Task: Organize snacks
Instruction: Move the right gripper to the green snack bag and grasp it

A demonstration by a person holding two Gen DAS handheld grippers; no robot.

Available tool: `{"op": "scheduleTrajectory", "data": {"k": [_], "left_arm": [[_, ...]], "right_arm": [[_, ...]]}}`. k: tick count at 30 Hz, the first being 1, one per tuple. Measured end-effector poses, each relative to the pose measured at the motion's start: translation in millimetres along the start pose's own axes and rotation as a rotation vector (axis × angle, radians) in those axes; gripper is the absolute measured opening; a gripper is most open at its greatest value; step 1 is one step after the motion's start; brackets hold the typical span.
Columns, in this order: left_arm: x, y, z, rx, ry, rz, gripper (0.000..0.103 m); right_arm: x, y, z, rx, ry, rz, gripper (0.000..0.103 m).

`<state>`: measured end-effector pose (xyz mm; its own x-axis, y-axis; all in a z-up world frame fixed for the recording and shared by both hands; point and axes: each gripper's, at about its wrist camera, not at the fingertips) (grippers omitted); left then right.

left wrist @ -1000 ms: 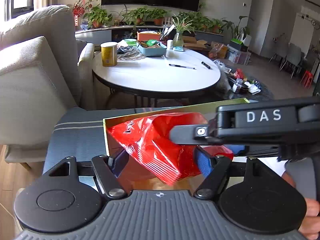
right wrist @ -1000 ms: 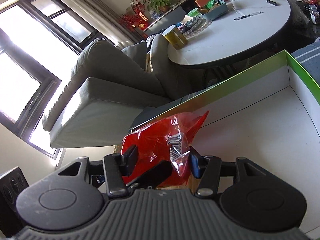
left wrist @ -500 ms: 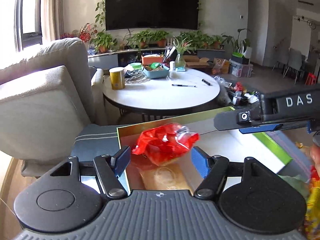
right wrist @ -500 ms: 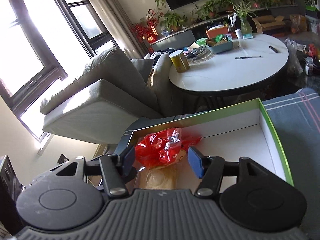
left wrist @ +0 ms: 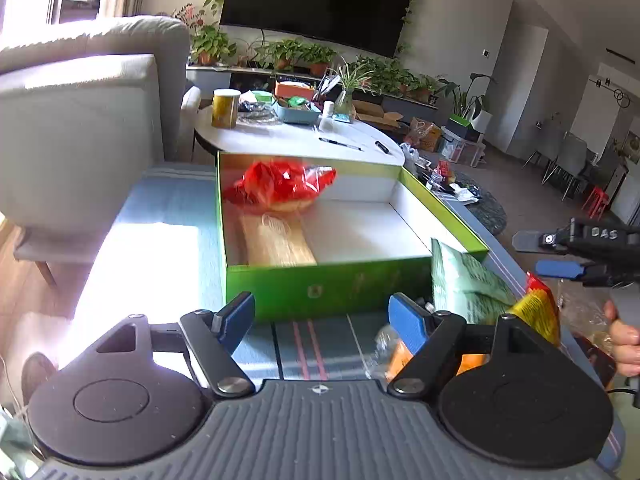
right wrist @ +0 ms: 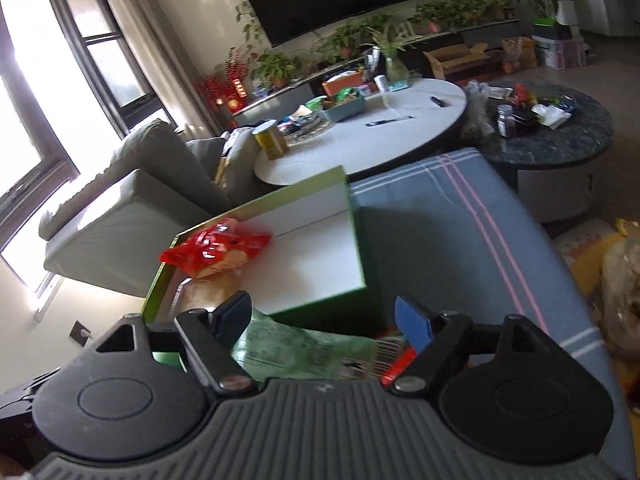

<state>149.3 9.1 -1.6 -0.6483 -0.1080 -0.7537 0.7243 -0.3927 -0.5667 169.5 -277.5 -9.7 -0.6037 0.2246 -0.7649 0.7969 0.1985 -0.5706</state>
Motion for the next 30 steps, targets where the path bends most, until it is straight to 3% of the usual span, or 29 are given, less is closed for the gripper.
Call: {"op": "scheduleTrajectory", "data": {"k": [4,8,15,20,25,30], "left_arm": [[15,-12,0,0.009,-0.029,-0.006,0.072],[24,-18,0,0.004,-0.043,-0.021,0.072],[33,-28,-6,-0.034,-0.068,-0.016,0.072],[38,-34,-14,-0.056,-0.079,-0.015,0.072],[41,-34,-16,-0.047,-0.084,-0.026,0.072],[41,-25,-10,-0.052,-0.071,-0.040,0.072]], "right_arm": [[20,7,19,0.039,0.116,-0.035,0.077],[41,11,14,-0.021,0.171,-0.048,0.077],[66,6,-38,-0.190,0.073,-0.055,0.077],[74,-4,-53,-0.373,0.033,-0.072,0.077],[64,-34,-39,-0.335,0.051,0.024,0.077],[63,-37,-25,-0.300,0.111,0.030,0.077]]}}
Point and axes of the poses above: each gripper's, at about its wrist camera, not at the fingertips, and y roughly the way its jaws point, z to its right, x to its underside, and after that the axes turned 8 degrees about -y, right-handed
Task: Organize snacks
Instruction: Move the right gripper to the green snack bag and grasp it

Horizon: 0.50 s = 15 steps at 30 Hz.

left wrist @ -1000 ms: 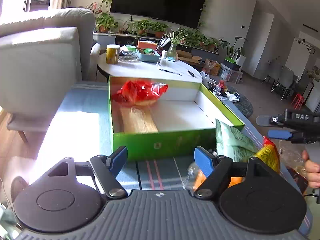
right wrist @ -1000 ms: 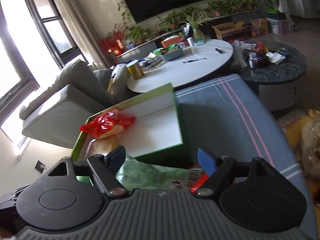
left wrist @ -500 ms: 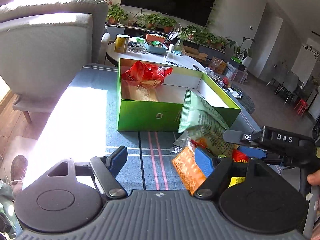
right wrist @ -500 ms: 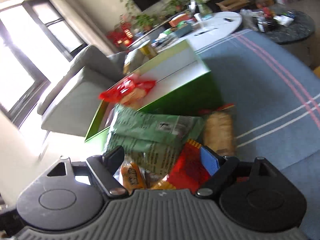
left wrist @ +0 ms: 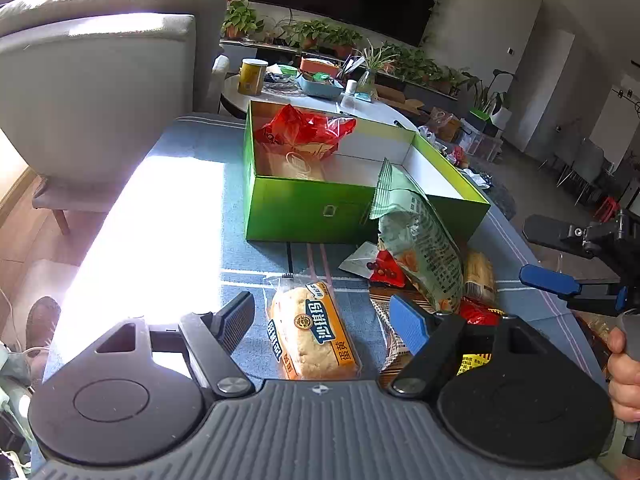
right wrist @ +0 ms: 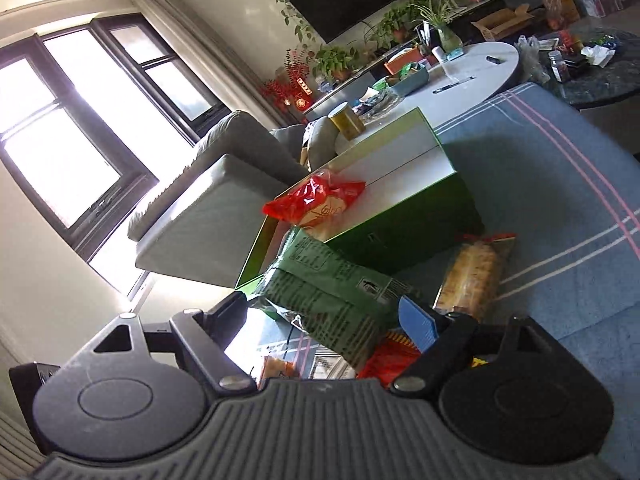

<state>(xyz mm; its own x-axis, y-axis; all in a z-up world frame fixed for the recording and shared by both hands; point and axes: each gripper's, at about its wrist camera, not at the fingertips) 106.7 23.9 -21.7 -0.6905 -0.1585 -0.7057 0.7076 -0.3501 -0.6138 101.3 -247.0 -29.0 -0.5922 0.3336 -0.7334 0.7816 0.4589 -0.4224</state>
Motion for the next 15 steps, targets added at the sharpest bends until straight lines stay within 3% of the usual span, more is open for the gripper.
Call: {"op": "scheduleTrajectory", "data": {"k": [9,15], "left_arm": [[-33,10,24,0.021,0.053,0.082,0.073],[-60,44,57,0.045,0.094,0.061,0.075]], "right_arm": [[4,17,20,0.021,0.111,-0.054,0.077],[9,19,17,0.035,0.076,-0.073,0.077]]}}
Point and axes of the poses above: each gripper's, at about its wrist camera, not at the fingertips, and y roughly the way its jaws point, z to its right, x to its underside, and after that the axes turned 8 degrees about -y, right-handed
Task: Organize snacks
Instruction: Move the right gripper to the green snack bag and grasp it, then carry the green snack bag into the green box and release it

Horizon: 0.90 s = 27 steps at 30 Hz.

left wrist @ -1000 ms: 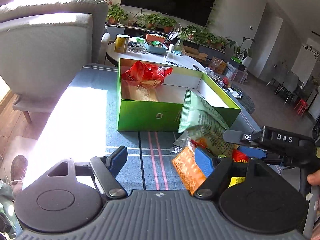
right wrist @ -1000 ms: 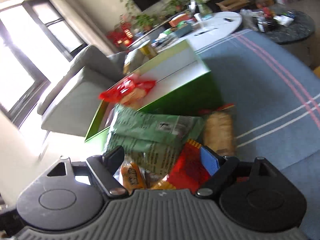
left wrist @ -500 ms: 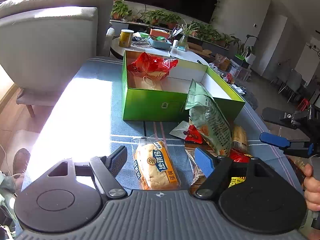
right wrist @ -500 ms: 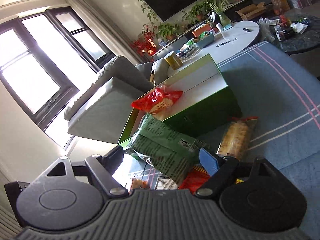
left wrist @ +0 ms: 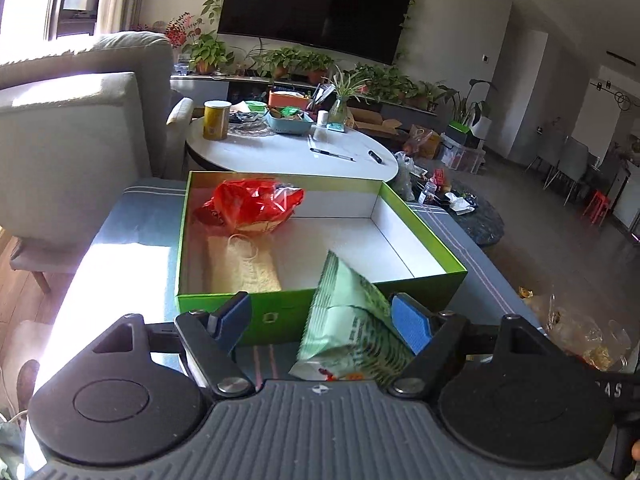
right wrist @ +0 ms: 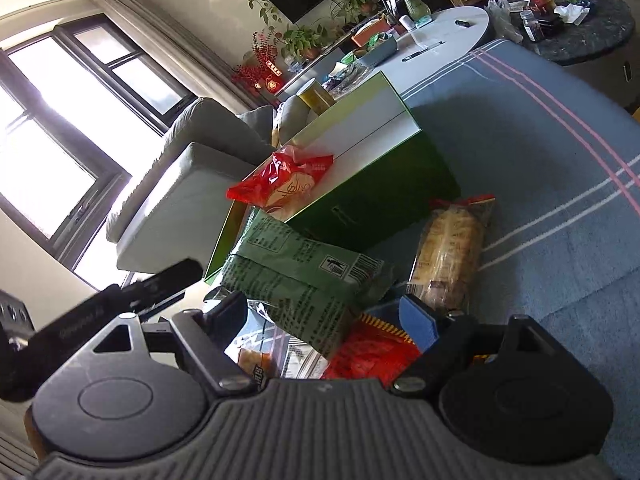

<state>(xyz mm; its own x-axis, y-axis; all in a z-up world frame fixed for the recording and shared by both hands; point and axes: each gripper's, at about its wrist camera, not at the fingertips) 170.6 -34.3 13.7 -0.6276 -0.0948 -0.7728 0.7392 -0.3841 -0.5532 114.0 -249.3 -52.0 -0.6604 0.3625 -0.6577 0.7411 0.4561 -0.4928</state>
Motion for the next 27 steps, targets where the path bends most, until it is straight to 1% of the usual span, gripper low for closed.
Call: {"op": "scheduleTrajectory", "data": {"k": [4,5,6,7,8,10,14,15,18,20,25,27], "left_arm": [[1,26,12,-0.031,0.040,-0.056,0.075],[3,30,13,-0.029,0.047,-0.073,0.073],[7,34,12,-0.025,0.050,-0.098,0.064],[9,35,9,-0.014,0.039,-0.109,0.058],[12,34,4,0.005,0.007,-0.107,0.054],[16,28,-4,0.001,-0.039,-0.103,0.053],[31,5,-13,-0.021,-0.003,-0.077,0.049],[35,-1,-17,-0.021,-0.010,-0.078,0.049],[44,-11,-33,-0.005,-0.081,-0.099,0.049],[47,-12,-42,-0.003,-0.119,-0.110,0.049],[50,-11,-49,0.003,-0.143,-0.108,0.050],[50,-10,-50,0.008,-0.144,-0.108,0.051]], "right_arm": [[2,2,1,0.008,0.005,-0.007,0.077],[3,1,2,0.005,0.007,-0.008,0.077],[4,2,3,0.000,0.009,-0.009,0.077],[4,2,4,-0.002,0.010,-0.009,0.077],[4,1,4,-0.001,0.011,-0.008,0.077],[3,1,7,0.006,0.019,-0.004,0.077],[3,-2,11,0.004,0.039,0.004,0.077],[3,-3,10,-0.001,0.043,0.008,0.077],[2,-2,6,-0.025,0.053,0.015,0.077],[2,3,0,-0.038,0.050,0.005,0.077],[1,23,-19,-0.044,0.011,-0.045,0.077],[0,31,-23,-0.031,-0.004,-0.063,0.077]]}}
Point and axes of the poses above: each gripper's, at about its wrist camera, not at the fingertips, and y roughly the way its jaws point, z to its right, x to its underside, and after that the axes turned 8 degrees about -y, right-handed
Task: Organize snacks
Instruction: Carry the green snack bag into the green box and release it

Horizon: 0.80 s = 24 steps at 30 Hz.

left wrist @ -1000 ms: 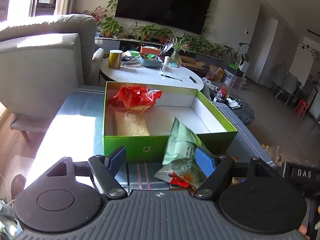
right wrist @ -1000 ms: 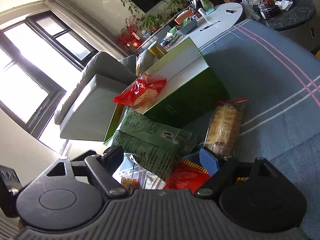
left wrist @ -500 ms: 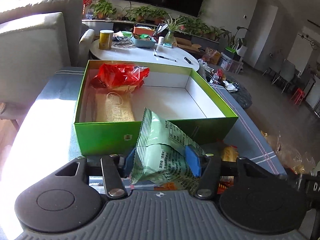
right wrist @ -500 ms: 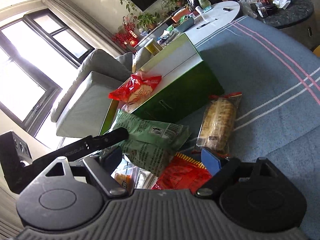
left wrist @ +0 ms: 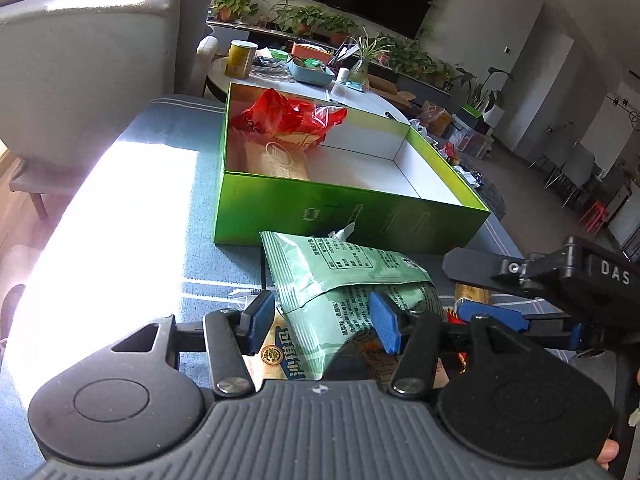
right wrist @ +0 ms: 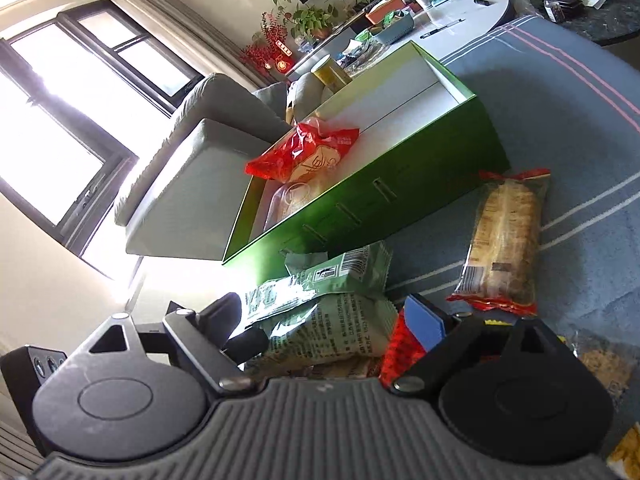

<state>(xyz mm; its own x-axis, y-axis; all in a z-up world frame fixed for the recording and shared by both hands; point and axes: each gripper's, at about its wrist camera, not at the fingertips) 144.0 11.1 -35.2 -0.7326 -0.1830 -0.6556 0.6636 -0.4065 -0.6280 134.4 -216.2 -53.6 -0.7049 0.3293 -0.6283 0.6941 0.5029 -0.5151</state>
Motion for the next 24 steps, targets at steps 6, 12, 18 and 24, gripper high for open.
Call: {"op": "scheduleTrajectory", "data": {"k": [6,12,18,24], "left_arm": [[2,2,-5,0.001,-0.014,-0.005,0.056],[1,5,-5,-0.012,-0.008,-0.003,0.058],[0,10,0,-0.010,0.024,-0.010,0.060],[4,8,9,-0.018,0.088,0.015,0.061]], "right_arm": [[-5,22,-3,0.094,-0.069,-0.066,0.077],[-9,35,4,0.074,-0.079,-0.114,0.070],[-15,40,7,0.054,-0.026,-0.126,0.072],[-8,42,4,0.041,-0.017,-0.113,0.067]]}}
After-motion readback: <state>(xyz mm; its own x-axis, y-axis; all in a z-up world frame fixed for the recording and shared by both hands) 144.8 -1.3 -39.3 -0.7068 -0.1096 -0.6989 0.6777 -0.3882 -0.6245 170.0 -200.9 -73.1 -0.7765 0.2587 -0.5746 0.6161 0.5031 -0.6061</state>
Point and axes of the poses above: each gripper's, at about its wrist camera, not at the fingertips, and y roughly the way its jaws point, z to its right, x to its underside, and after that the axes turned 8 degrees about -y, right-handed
